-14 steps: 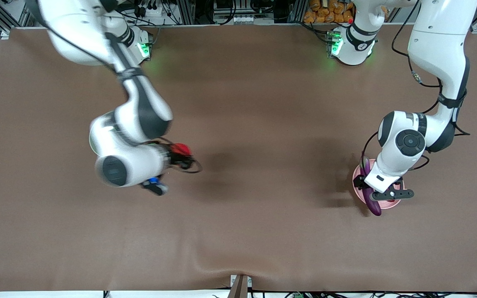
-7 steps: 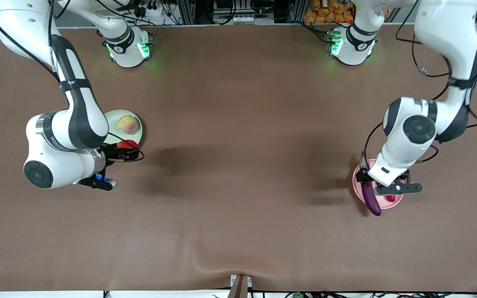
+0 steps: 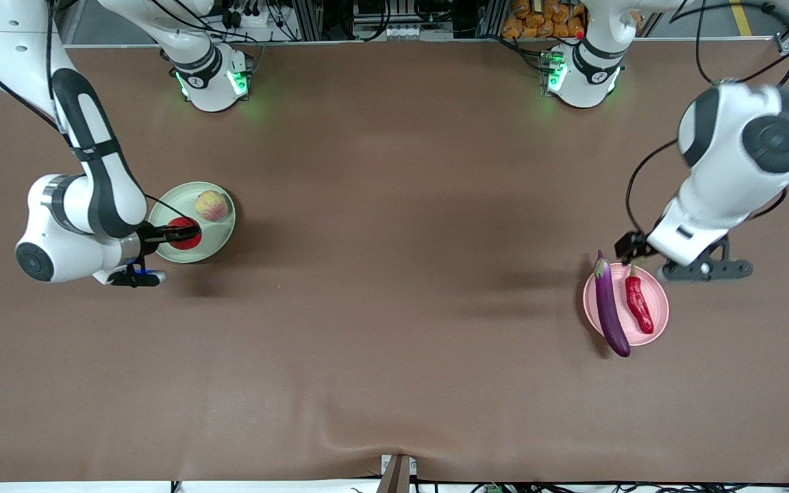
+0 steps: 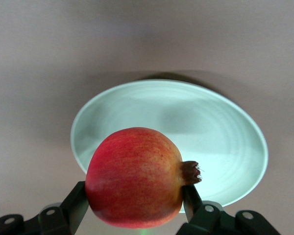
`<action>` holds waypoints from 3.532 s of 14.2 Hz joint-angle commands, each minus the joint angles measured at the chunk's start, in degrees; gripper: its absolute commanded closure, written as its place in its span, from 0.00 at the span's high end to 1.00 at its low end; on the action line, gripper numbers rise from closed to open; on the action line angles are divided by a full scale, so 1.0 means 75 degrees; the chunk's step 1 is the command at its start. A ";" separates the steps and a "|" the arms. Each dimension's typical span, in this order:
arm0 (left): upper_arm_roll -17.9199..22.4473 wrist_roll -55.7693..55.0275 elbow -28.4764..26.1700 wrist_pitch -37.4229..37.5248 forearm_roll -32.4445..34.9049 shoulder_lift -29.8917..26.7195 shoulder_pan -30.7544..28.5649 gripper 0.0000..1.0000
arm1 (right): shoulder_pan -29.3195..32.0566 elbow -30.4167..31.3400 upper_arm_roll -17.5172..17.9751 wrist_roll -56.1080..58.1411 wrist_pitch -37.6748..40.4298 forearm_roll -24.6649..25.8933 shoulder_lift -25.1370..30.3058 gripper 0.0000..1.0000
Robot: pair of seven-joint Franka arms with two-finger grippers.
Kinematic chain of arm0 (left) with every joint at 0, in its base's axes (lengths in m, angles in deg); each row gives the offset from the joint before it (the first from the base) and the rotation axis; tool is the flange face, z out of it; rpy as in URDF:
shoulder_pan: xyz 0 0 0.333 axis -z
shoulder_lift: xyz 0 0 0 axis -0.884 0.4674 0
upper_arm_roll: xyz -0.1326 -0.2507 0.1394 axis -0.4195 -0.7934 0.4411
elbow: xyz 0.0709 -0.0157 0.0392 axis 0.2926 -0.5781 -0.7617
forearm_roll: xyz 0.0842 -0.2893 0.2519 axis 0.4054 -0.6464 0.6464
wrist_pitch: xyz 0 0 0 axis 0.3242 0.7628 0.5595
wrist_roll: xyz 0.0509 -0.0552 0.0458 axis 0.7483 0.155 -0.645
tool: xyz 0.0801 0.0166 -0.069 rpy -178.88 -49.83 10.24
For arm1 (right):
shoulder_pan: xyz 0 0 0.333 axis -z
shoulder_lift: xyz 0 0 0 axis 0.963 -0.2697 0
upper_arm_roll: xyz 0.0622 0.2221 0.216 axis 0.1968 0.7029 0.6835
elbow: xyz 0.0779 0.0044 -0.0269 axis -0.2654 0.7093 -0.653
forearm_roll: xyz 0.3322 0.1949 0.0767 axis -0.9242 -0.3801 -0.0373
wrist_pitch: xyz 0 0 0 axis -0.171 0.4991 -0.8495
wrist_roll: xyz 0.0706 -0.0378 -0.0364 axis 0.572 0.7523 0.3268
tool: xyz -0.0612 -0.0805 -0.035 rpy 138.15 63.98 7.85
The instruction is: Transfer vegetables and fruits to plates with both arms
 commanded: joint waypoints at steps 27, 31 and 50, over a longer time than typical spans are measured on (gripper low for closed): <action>-0.0310 0.1331 0.2282 0.4081 -0.0801 -0.1052 -0.0690 1.00 | 0.0678 -0.4550 0.0157 0.0575 0.4353 0.0783 0.2686 1.00; -0.0310 0.1331 0.2305 0.4256 -0.0812 -0.1075 -0.0714 1.00 | 0.0619 -0.2093 0.0250 0.0587 0.3175 0.1100 0.4559 1.00; -0.0286 0.1414 0.2317 0.4444 -0.0801 -0.1099 -0.0714 1.00 | -0.0765 -0.2988 -0.0476 0.0564 0.3005 0.1558 0.3885 1.00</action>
